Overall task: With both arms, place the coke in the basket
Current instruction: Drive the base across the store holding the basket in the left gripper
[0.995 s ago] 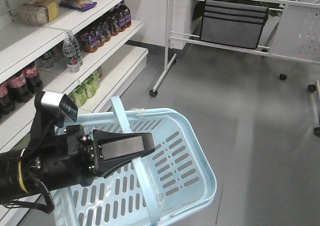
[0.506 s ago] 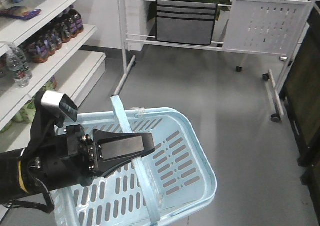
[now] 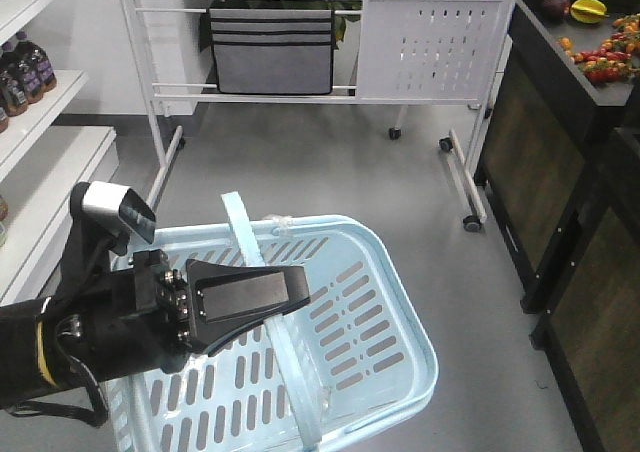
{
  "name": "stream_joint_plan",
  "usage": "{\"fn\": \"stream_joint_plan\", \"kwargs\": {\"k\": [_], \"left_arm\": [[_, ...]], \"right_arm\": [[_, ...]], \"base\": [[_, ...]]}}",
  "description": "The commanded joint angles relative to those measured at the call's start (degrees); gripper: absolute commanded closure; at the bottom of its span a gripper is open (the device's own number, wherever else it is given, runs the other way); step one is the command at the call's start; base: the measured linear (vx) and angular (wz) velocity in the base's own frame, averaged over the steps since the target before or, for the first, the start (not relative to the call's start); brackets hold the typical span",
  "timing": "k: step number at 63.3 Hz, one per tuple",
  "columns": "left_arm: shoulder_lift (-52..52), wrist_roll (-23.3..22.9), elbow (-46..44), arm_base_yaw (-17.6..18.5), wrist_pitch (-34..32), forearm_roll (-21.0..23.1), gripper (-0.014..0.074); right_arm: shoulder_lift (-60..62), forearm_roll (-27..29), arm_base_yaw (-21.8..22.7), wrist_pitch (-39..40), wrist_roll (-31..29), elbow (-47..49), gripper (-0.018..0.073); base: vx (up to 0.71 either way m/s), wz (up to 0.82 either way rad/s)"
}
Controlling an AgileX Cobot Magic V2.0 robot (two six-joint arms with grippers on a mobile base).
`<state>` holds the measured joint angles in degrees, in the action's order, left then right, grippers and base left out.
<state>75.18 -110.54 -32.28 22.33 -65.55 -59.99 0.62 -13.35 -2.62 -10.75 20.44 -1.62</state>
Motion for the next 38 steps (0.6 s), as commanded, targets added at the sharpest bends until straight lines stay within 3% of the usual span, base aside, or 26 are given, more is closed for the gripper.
{"fn": "stream_joint_plan", "kwargs": {"k": [1, 38], "left_arm": [[-1.64, 0.45, -1.36, 0.11, -13.57, 3.99, 0.0603], [-1.64, 0.45, -1.36, 0.11, -13.57, 3.99, 0.0603]], "right_arm": [[1.01, -0.77, 0.16, 4.08, -0.38, -0.49, 0.0564], [1.01, -0.77, 0.16, 4.11, -0.38, -0.49, 0.0564]], "base": [[0.14, -0.22], [0.18, -0.07]]}}
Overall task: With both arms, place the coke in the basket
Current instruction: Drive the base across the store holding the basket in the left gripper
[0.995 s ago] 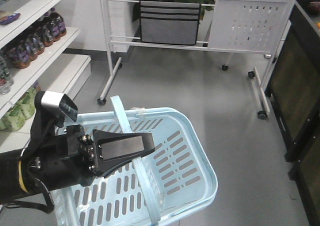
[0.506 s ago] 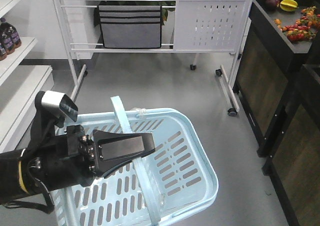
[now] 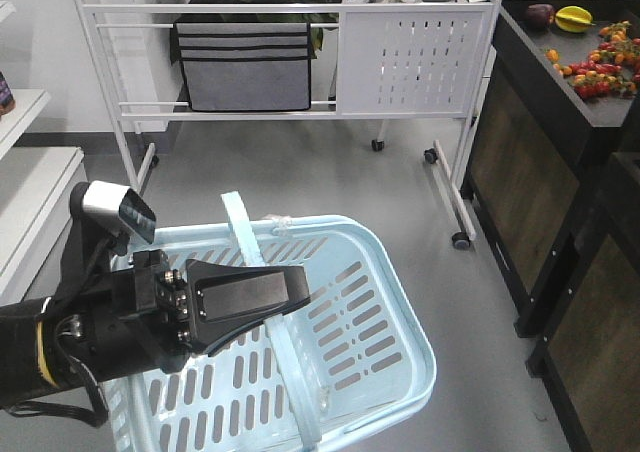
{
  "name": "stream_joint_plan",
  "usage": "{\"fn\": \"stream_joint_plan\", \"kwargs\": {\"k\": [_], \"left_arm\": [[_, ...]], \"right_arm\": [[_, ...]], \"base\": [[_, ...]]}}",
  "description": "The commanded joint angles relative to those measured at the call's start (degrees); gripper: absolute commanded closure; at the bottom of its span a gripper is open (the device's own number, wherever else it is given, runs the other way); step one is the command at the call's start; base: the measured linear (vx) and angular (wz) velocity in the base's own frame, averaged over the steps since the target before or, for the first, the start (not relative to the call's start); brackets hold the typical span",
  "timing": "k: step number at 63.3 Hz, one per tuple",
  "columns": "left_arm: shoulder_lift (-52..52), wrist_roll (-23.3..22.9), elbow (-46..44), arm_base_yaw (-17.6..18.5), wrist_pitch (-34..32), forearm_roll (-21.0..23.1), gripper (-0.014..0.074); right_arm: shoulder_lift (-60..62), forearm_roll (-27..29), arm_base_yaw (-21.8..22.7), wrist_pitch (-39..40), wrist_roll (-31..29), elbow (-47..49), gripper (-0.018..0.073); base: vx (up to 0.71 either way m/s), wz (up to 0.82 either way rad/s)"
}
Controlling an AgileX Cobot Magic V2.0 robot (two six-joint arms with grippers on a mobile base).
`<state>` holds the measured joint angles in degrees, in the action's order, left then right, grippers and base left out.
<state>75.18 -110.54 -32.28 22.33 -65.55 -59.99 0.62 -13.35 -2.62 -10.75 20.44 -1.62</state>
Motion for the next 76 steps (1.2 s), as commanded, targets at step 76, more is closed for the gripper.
{"fn": "stream_joint_plan", "kwargs": {"k": [76], "left_arm": [[-1.64, 0.45, -1.36, 0.11, -13.57, 3.96, 0.0603]], "right_arm": [[1.01, -0.77, 0.16, 3.87, -0.38, -0.49, 0.0564]], "base": [[0.25, -0.02]]}}
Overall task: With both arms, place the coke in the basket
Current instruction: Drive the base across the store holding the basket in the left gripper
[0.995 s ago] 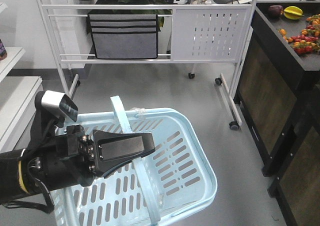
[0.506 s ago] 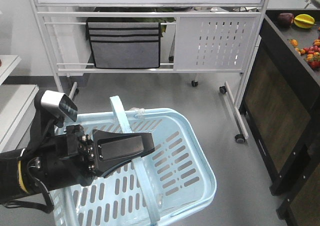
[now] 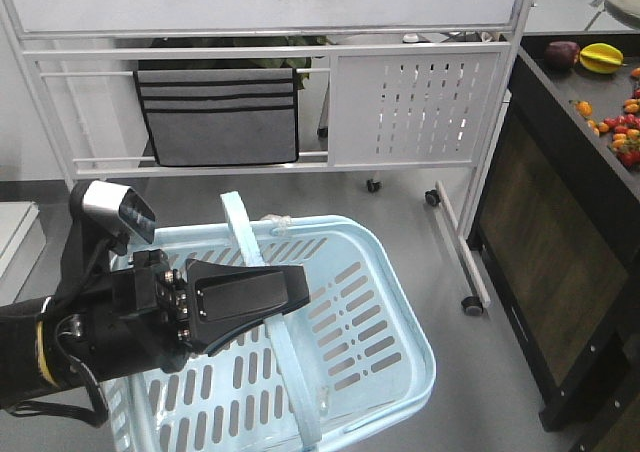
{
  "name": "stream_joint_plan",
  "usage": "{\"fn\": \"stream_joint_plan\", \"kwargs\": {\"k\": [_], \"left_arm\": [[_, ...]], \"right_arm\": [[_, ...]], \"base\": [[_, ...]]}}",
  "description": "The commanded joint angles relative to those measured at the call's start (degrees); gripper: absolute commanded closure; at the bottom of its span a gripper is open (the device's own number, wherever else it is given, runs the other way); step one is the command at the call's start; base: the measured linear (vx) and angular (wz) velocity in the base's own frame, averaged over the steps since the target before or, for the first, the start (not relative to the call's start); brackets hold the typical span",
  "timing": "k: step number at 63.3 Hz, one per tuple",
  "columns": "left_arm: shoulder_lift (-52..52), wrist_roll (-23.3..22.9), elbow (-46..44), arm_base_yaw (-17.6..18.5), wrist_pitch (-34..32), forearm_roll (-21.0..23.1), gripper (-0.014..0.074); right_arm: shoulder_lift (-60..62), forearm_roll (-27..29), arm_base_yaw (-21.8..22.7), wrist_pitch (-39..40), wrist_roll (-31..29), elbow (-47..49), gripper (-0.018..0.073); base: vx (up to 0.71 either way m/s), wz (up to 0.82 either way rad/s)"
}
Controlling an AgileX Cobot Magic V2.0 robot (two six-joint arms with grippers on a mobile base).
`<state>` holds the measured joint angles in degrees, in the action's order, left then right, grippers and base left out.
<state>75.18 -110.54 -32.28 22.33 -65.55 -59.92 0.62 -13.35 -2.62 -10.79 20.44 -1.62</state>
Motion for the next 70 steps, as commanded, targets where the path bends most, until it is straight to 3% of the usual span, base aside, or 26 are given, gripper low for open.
{"fn": "stream_joint_plan", "kwargs": {"k": [1, 34, 70], "left_arm": [[-1.64, 0.45, -1.36, 0.11, -13.57, 3.9, 0.0603], [-1.64, 0.45, -1.36, 0.11, -13.57, 3.9, 0.0603], [-1.64, 0.45, -1.36, 0.11, -13.57, 3.9, 0.0603]], "right_arm": [[1.01, -0.77, 0.16, 3.91, -0.38, -0.49, 0.0564], [1.01, -0.77, 0.16, 3.91, -0.38, -0.49, 0.0564], [1.01, -0.77, 0.16, 3.97, -0.38, -0.49, 0.0564]], "base": [[0.29, -0.05], [0.29, 0.09], [0.25, 0.44]]}}
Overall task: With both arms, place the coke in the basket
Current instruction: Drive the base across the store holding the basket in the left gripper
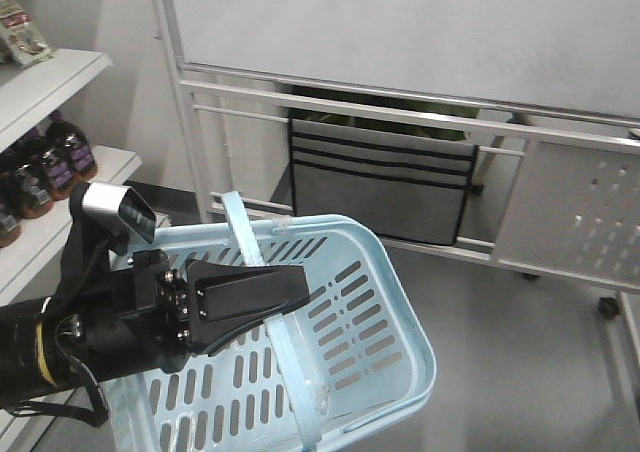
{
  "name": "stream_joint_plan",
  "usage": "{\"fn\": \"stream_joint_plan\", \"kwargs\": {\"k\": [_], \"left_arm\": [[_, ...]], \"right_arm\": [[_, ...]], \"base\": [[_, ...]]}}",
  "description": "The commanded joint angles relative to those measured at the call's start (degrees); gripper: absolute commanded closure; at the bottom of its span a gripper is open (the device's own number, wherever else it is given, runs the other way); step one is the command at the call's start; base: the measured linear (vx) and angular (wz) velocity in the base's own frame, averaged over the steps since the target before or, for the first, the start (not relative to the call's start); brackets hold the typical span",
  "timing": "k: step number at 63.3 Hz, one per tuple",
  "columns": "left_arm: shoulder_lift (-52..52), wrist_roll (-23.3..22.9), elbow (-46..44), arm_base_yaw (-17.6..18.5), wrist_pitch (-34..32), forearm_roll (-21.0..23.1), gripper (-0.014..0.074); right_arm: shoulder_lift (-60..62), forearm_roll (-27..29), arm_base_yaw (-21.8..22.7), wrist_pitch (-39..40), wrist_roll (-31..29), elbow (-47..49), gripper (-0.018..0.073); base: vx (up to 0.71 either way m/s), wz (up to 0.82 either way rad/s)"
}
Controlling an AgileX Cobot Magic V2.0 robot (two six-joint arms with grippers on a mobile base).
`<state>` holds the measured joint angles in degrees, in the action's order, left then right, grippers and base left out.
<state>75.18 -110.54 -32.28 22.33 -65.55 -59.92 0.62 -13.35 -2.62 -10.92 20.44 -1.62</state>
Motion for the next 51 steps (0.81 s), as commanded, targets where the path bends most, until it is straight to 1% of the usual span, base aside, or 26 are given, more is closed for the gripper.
{"fn": "stream_joint_plan", "kwargs": {"k": [1, 51], "left_arm": [[-1.64, 0.45, -1.36, 0.11, -13.57, 3.9, 0.0603], [-1.64, 0.45, -1.36, 0.11, -13.57, 3.9, 0.0603]], "right_arm": [[1.01, -0.77, 0.16, 4.1, -0.38, -0.49, 0.0564], [1.01, -0.77, 0.16, 3.85, -0.38, -0.49, 0.0564]], "base": [[0.21, 0.56], [0.18, 0.65]]}}
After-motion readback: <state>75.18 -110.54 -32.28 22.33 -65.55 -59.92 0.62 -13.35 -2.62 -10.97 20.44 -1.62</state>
